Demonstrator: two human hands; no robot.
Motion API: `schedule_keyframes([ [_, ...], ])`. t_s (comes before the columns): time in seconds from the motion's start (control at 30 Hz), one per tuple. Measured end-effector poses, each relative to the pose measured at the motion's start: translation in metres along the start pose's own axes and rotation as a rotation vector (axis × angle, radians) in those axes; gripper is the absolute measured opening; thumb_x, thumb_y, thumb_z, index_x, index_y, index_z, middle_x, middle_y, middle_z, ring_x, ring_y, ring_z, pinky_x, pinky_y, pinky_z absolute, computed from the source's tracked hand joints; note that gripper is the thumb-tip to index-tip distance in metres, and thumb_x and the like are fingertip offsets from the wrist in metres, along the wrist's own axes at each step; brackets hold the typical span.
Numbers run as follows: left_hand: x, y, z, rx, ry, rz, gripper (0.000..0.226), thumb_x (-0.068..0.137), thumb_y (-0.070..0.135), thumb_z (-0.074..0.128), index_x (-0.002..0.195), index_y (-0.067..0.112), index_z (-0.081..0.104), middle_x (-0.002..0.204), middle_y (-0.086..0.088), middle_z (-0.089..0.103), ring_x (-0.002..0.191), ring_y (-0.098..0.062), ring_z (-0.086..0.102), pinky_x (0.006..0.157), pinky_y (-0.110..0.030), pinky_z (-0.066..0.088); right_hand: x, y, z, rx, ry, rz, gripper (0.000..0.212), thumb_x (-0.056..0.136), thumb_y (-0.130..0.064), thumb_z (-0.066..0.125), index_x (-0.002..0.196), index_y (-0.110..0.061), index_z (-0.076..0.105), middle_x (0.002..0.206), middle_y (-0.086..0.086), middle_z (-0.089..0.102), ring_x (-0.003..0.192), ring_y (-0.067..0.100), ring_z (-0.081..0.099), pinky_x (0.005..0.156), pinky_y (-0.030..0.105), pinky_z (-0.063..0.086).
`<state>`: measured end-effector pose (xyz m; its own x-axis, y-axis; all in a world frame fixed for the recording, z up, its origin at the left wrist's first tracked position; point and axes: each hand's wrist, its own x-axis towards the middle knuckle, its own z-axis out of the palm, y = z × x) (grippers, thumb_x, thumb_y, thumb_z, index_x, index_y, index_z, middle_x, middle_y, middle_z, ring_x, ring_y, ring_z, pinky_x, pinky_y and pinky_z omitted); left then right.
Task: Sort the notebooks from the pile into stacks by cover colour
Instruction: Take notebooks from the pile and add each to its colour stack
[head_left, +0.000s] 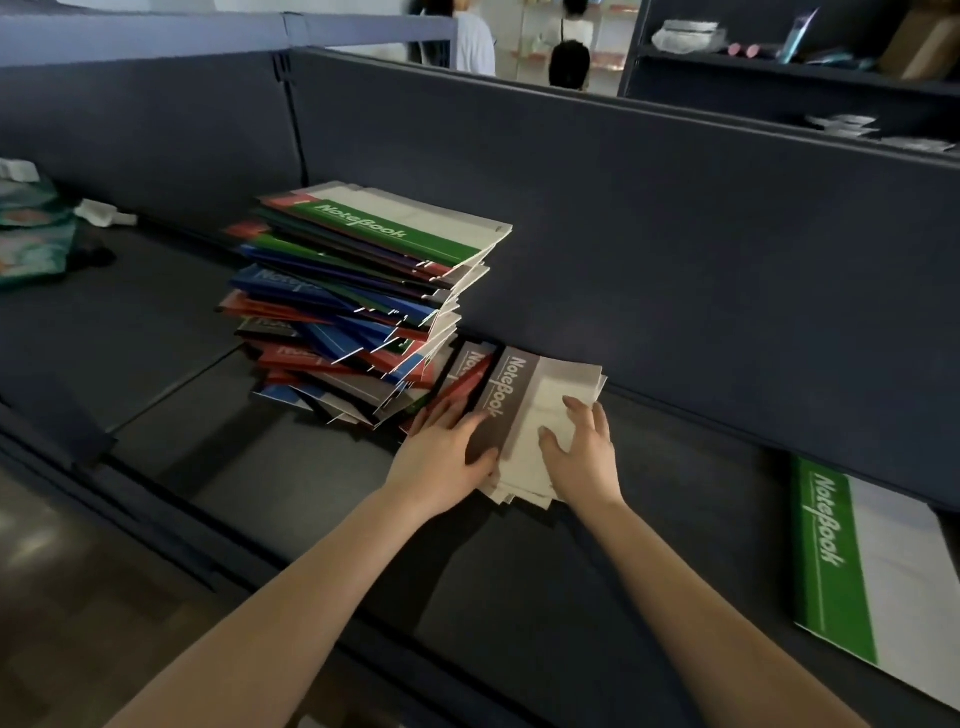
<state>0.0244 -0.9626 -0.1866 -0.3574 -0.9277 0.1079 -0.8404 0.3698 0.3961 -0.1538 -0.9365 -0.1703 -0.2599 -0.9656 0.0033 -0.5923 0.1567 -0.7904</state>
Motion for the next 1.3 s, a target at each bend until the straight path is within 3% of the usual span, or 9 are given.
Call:
schedule_keyframes([
  [0.2,-0.004,0.001,-0.006,-0.213,0.061,0.006,0.038,0.092,0.037,0.056,0.126,0.022,0.048,0.133,0.001,0.053,0.125,-0.018,0.048,0.103,-0.036,0.042,0.0,-0.004,0.005,0.081,0.075,0.015,0.051,0.088,-0.008,0.061,0.135,-0.02,0.044,0.152,0.001,0.024,0.127,0.011,0.044,0.062,0.0,0.037],
  [0.37,-0.006,0.003,-0.016,-0.195,0.087,-0.027,0.038,0.093,0.036,0.056,0.126,0.021,0.044,0.128,0.0,0.057,0.121,-0.018,0.052,0.102,-0.043,0.043,-0.002,-0.003,0.001,0.143,0.11,0.025,0.05,0.087,-0.009,0.065,0.131,-0.022,0.047,0.145,-0.003,0.037,0.123,0.007,0.045,0.062,-0.004,0.035],
  [0.5,-0.019,0.013,-0.008,-0.191,0.092,0.025,0.041,0.093,0.038,0.056,0.128,0.021,0.042,0.132,0.0,0.054,0.119,-0.015,0.054,0.094,-0.031,0.049,-0.005,-0.002,-0.003,0.25,0.154,0.085,0.057,0.086,-0.009,0.064,0.136,-0.025,0.041,0.139,-0.004,0.044,0.119,0.014,0.05,0.076,0.015,0.042],
  [0.6,-0.029,0.022,-0.002,-0.207,0.113,0.022,0.043,0.093,0.036,0.057,0.13,0.02,0.042,0.138,-0.001,0.049,0.121,-0.014,0.052,0.092,-0.026,0.046,-0.012,-0.001,-0.008,0.378,0.099,0.186,0.068,0.087,-0.013,0.065,0.143,-0.028,0.029,0.121,-0.004,0.049,0.081,0.007,0.056,0.058,0.02,0.047],
  [0.63,-0.032,0.026,0.0,-0.218,0.122,0.019,0.044,0.093,0.035,0.057,0.131,0.019,0.043,0.143,-0.002,0.044,0.125,-0.015,0.049,0.094,-0.026,0.044,-0.014,0.0,-0.008,0.384,0.077,0.19,0.07,0.088,-0.014,0.065,0.144,-0.029,0.026,0.12,-0.003,0.05,0.079,0.007,0.055,0.056,0.018,0.046],
  [0.8,-0.04,0.041,0.005,-0.284,0.195,0.017,0.042,0.092,0.025,0.06,0.13,0.016,0.046,0.149,-0.003,0.032,0.136,-0.018,0.036,0.1,-0.022,0.035,-0.023,0.01,-0.02,0.44,0.086,0.118,0.074,0.088,-0.012,0.065,0.144,-0.037,0.024,0.138,-0.004,0.048,0.115,0.017,0.054,0.077,0.025,0.048],
  [1.0,-0.039,0.073,-0.003,-0.613,0.192,-0.128,0.054,0.094,0.02,0.058,0.142,0.018,0.032,0.142,0.001,0.042,0.126,-0.014,0.047,0.094,-0.023,0.042,-0.034,0.02,-0.065,0.469,0.041,-0.003,0.079,0.093,-0.013,0.059,0.15,-0.037,0.01,0.123,-0.014,0.05,0.111,0.01,0.054,0.088,0.036,0.051],
  [1.1,-0.034,0.1,-0.006,-0.792,0.198,-0.224,0.057,0.097,0.023,0.052,0.147,0.021,0.023,0.141,0.001,0.041,0.119,-0.013,0.048,0.087,-0.022,0.042,-0.046,0.031,-0.089,0.515,0.03,-0.08,0.074,0.093,-0.013,0.059,0.15,-0.034,0.016,0.126,-0.012,0.053,0.113,0.011,0.057,0.087,0.031,0.054],
  [1.3,-0.037,0.159,0.014,-0.991,0.084,-0.204,0.054,0.097,0.027,0.053,0.145,0.03,0.028,0.128,0.011,0.049,0.125,-0.016,0.047,0.101,-0.036,0.039,-0.066,0.061,-0.131,0.567,0.15,-0.089,0.058,0.09,-0.012,0.063,0.133,-0.033,0.03,0.121,-0.009,0.056,0.109,0.01,0.059,0.087,0.034,0.055],
])
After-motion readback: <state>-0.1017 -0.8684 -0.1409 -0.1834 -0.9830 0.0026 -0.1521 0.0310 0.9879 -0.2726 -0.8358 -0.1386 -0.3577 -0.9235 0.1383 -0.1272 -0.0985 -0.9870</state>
